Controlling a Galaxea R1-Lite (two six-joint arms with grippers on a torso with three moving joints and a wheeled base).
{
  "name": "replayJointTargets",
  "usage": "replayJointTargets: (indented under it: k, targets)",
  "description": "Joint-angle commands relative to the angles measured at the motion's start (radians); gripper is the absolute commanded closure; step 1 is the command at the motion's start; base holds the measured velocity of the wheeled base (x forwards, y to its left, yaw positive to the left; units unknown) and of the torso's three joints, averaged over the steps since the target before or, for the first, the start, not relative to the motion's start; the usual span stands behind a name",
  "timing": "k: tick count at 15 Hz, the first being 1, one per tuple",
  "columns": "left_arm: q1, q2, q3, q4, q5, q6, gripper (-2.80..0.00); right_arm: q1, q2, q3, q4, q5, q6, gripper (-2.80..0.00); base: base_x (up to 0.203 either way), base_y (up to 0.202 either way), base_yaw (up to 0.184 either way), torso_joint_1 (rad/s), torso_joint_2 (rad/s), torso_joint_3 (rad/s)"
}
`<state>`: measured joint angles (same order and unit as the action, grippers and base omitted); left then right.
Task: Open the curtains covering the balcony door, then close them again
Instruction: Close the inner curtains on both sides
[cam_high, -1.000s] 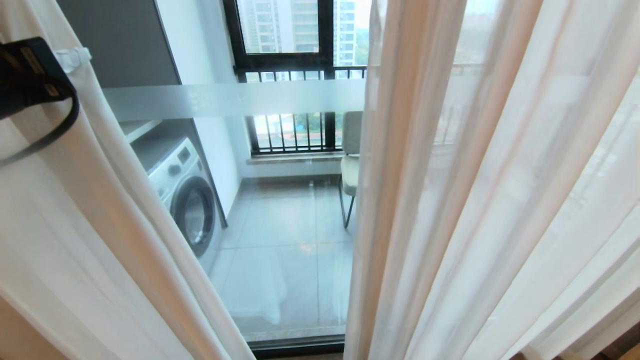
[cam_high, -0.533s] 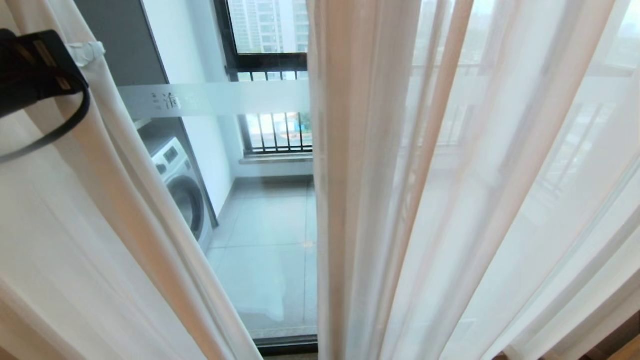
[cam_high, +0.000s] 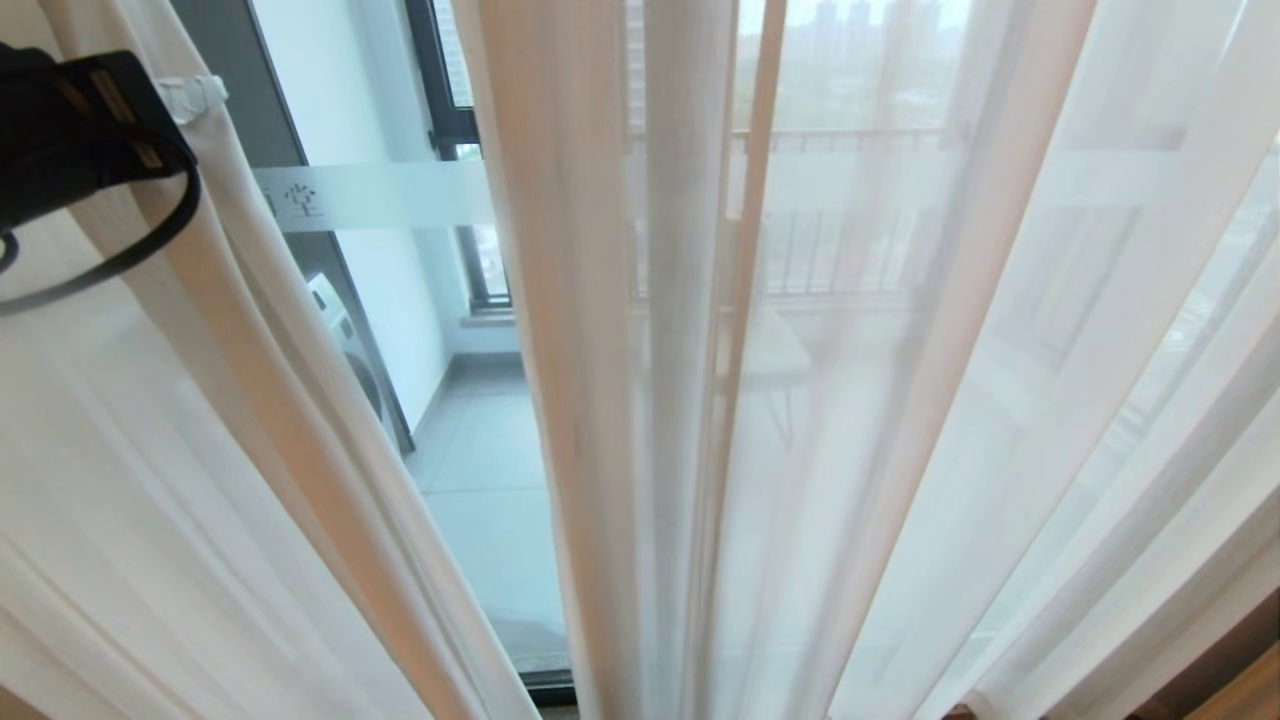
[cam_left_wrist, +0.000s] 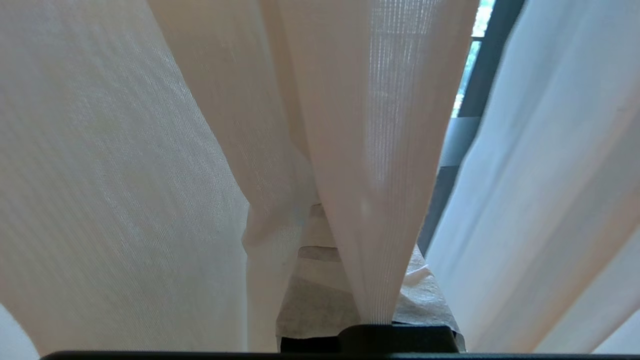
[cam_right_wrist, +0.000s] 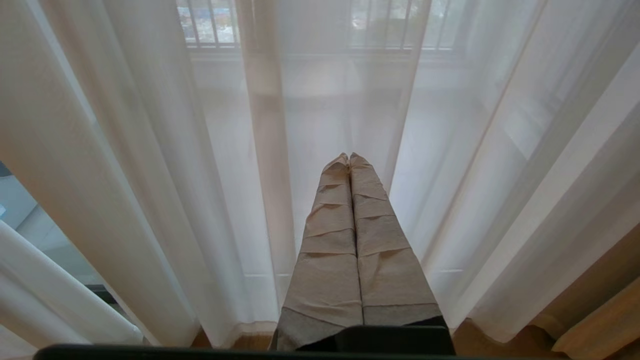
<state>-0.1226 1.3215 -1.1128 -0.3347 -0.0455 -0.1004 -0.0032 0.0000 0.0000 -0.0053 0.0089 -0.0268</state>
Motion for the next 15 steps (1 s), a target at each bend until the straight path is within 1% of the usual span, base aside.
replayJointTargets:
  k: [1,15]
  targets:
    - [0.0,0.004,0.001,-0.001,0.0,-0.001,0.0,0.0,0.0,0.0,-0.001,0.0,-0.001,0.0,0.0,-0.188,0.004,-0.001,0.0,-0.004]
    - [0.001,0.007,0.005,-0.001,0.0,-0.001,0.0,0.0,0.0,0.0,-0.001,0.0,-0.001,0.0,0.0,-0.19,0.002,0.004,0.0,0.002]
